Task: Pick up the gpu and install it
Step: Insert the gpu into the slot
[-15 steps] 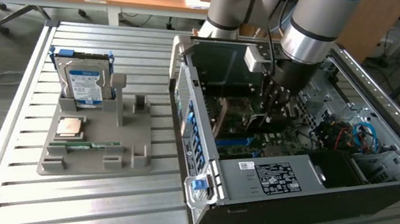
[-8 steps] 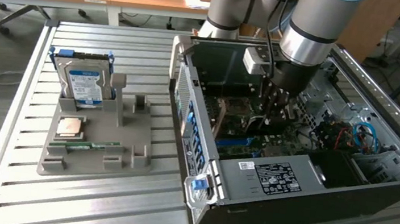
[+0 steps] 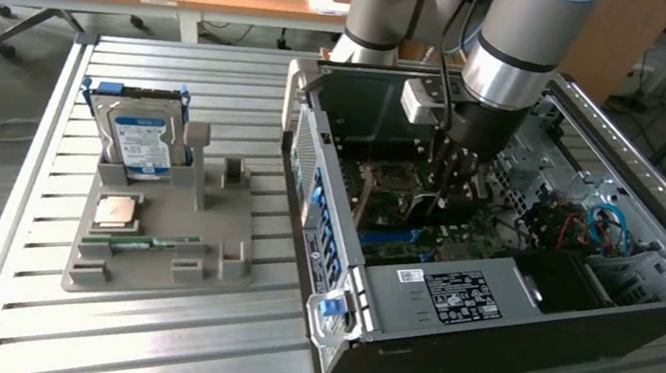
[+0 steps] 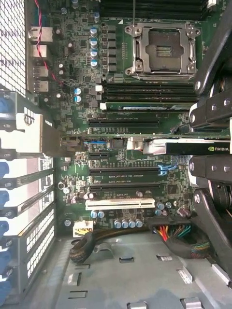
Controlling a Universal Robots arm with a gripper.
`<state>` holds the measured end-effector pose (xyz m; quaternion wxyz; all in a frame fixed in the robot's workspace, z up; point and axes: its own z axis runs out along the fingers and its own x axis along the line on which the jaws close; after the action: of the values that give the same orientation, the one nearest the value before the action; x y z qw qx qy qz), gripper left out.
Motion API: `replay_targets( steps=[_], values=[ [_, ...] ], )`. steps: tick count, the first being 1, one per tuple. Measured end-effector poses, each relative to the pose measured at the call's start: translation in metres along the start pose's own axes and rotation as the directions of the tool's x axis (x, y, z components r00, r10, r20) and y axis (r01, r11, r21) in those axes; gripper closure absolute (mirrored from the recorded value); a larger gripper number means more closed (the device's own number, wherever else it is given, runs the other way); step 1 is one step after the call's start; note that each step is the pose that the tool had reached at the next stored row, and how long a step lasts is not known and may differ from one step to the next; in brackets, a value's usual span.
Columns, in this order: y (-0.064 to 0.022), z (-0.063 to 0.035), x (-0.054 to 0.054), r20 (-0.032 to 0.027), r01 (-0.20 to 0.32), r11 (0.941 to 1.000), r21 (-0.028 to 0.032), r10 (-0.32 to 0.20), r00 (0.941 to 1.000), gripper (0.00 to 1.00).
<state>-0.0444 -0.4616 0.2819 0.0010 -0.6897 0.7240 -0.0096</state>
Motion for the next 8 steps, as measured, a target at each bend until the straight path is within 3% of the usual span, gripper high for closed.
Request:
replay_targets(
  steps=[8],
  values=[
    [0.0025, 0.0003, 0.0001, 0.0000, 0.000, 1.0000, 0.0000, 0.000, 1.0000, 0.74]
  ],
)
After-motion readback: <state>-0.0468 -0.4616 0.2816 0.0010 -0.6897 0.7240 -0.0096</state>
